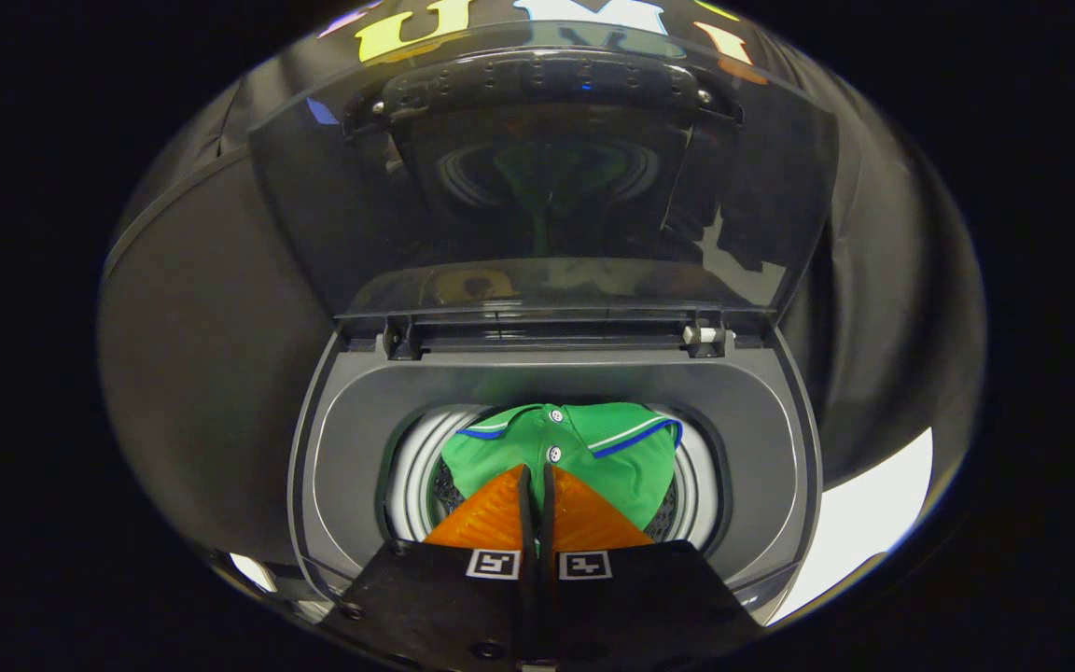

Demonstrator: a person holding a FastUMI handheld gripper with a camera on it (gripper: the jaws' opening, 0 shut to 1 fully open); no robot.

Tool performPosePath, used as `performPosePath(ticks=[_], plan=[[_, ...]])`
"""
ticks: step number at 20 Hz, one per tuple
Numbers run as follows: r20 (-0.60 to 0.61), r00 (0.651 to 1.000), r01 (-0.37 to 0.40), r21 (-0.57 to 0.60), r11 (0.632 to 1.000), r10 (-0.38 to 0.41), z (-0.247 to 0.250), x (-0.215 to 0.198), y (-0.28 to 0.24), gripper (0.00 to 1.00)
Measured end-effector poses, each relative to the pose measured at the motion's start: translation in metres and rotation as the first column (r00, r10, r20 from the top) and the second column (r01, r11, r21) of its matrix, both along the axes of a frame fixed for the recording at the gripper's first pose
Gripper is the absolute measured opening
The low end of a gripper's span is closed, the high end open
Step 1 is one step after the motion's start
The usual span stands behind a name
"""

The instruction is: Put the clothes into the washing machine and then close the washing machine lid.

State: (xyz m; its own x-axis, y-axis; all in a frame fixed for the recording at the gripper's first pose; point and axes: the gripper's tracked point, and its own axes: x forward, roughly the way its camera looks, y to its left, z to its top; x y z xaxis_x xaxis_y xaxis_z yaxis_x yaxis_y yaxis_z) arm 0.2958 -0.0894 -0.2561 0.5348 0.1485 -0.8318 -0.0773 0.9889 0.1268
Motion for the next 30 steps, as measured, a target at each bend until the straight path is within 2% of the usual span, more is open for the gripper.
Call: performPosePath(ticks=[3, 5, 6, 11, 20, 30], plan=[[-0.029, 1.0, -0.006, 0.014, 1.0, 0.006, -0.004, -0.007, 0.003, 0.03], [-0.043, 0.999, -0.011, 0.047, 0.999, 0.013, -0.007, -0.007, 0.004, 0.07], [-0.055, 0.998, -0.015, 0.066, 0.998, 0.019, -0.01, -0.009, 0.005, 0.13], [-0.039, 0.999, -0.035, 0.018, 0.999, 0.036, -0.009, -0.008, -0.002, 0.97], [0.058, 0.998, -0.023, 0.007, 1.0, 0.022, 0.047, 0.006, -0.016, 0.97], [0.217, 0.973, 0.085, -0.008, 0.996, -0.081, 0.148, 0.042, -0.061, 0.97]])
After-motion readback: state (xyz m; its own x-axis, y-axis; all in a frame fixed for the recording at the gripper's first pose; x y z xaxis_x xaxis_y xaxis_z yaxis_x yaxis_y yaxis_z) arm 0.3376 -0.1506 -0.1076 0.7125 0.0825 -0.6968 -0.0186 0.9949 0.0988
